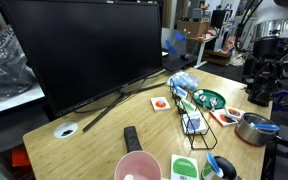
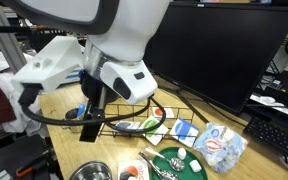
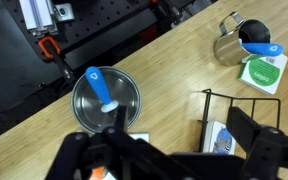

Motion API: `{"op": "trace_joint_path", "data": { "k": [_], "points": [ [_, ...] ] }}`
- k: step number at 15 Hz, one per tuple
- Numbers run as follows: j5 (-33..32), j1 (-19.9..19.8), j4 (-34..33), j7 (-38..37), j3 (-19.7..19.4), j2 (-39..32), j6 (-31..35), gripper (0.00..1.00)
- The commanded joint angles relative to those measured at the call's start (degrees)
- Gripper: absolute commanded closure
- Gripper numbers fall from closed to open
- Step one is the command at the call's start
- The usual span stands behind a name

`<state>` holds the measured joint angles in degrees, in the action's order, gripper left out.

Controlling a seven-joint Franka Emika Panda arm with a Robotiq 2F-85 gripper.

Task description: Move the right silver bowl forward and to the left

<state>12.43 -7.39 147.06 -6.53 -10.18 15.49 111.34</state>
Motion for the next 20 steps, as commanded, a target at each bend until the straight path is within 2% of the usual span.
{"op": "trace_joint_path", "data": {
  "k": [1, 13, 20],
  "points": [
    [0.2, -0.7, -0.1, 0.1, 0.7, -0.1, -0.1, 0.00],
    [1.0, -0.7, 2.1, -6.1, 1.2, -8.0, 1.1, 0.00],
    [0.0, -0.6, 2.0, -5.5, 1.2, -8.8, 0.2, 0.00]
  ]
}}
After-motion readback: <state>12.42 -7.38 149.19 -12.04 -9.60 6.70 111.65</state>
